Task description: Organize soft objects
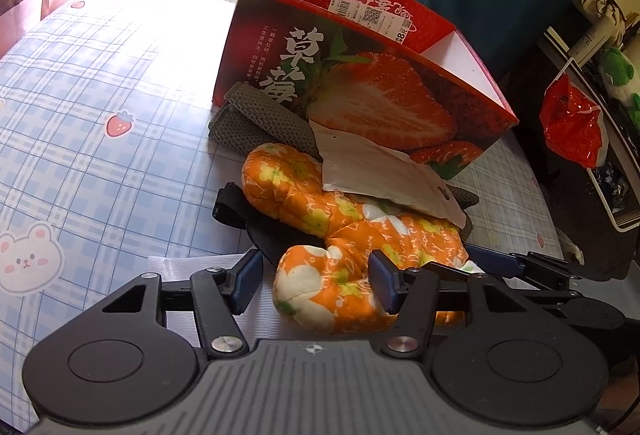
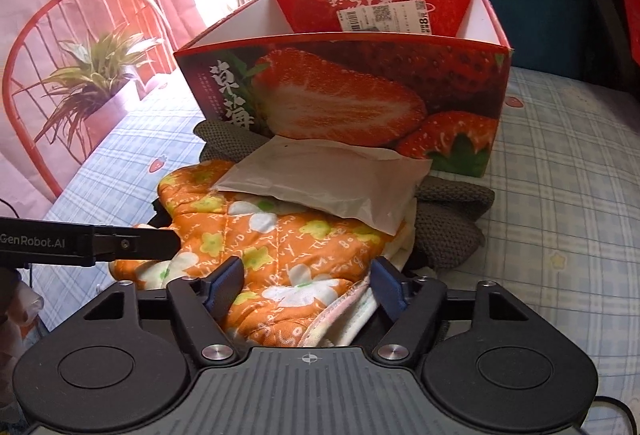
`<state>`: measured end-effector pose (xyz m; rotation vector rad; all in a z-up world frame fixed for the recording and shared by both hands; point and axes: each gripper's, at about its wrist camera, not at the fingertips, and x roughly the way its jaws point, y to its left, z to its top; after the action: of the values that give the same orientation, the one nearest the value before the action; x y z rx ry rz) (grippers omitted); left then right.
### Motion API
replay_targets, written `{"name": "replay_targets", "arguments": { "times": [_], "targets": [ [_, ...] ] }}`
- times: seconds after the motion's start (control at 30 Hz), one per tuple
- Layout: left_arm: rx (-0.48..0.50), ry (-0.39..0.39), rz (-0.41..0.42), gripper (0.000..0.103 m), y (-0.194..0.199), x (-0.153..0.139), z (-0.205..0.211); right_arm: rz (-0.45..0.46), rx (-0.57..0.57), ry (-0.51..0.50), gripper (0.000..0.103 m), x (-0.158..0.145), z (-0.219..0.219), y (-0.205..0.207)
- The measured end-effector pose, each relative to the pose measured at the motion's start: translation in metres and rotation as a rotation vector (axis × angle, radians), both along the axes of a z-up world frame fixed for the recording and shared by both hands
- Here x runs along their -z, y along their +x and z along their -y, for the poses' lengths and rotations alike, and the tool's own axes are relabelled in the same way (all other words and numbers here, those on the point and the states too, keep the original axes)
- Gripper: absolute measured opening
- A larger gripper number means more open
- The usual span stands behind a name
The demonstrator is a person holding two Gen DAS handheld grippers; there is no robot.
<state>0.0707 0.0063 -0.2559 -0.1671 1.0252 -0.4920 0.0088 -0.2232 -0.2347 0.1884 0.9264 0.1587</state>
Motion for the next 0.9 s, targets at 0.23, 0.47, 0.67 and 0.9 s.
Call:
{"name": "replay_targets", "arguments": {
  "times": [0.23, 0.47, 0.67, 0.9],
  "targets": [
    [0.017, -0.004, -0.006, 0.061, -0.003, 0.0, 0.003, 0.01, -0.054, 0.007, 0.043, -0.003, -0.011, 0.002],
    [-0.036, -0.03, -0.003, 0.06, 0.008, -0.004, -0.012, 0.024, -0.076, 0.032, 0.033, -0.003, -0.008, 0.001],
    [-0.103, -0.017, 0.016, 0.06, 0.027, -0.01, -0.027, 0.03, -0.081, 0.037, 0.031, -0.003, -0.009, 0.001],
    [-0.11, -0.037, -0.048, 0.061, 0.053, 0.015, -0.018, 0.033, -0.08, 0.04, 0.031, -0.002, -0.009, 0.001]
  ]
}}
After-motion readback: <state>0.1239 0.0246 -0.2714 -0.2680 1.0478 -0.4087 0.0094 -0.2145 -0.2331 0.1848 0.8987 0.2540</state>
